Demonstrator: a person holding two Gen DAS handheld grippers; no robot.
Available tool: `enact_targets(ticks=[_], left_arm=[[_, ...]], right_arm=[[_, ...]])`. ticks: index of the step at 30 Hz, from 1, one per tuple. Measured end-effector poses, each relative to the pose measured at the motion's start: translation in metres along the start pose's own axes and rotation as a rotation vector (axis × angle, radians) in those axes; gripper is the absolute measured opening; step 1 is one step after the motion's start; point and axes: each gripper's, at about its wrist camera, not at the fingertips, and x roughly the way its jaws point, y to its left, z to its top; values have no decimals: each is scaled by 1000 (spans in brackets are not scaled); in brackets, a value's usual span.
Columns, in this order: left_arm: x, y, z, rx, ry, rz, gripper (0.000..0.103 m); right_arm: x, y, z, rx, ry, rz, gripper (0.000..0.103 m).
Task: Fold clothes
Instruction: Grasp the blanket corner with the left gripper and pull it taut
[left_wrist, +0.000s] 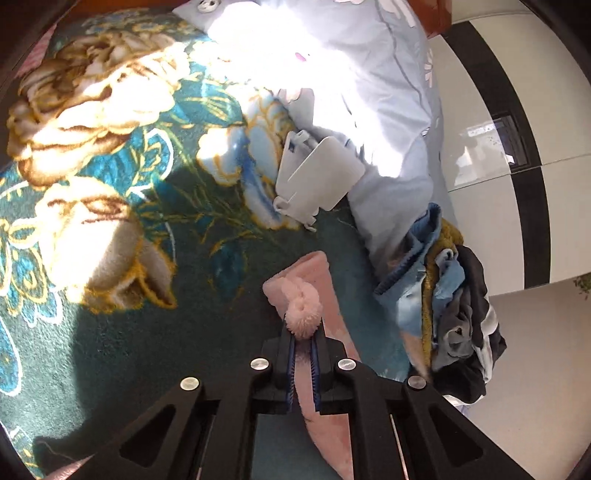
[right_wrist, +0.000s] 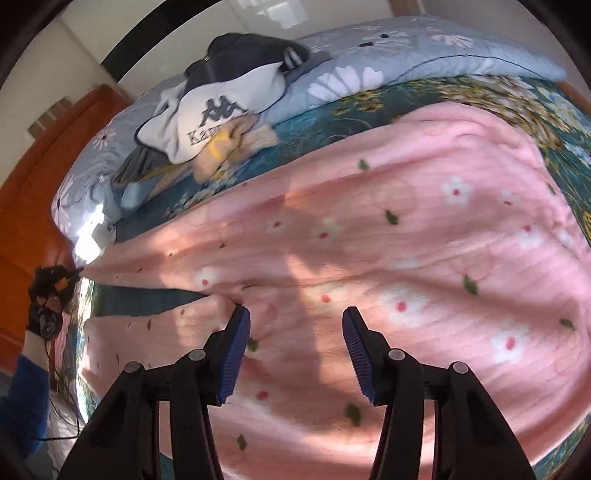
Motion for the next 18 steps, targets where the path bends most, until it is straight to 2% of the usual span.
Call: enact_targets(ticks=[4,9,11,14,16,18], left_arm=[[19,21,-8,-61,34,15,8],[16,23,-8,-32,44,39,8],[14,22,-7,-12,53,43,8],[12,21,-5,18,65,49,10],[9,20,-6,50,87,58,13],[6,20,-10,96,126,73,26]], right_arm=[[49,62,3,-239,93,20,54],[102,110,7,-456,182,-51,53],[116,113,8,-471,215,-79,53],[115,107,3,-447,278,34,53],[101,96,8,-408,251,94,53],[82,74,26,-325,197,138,53]])
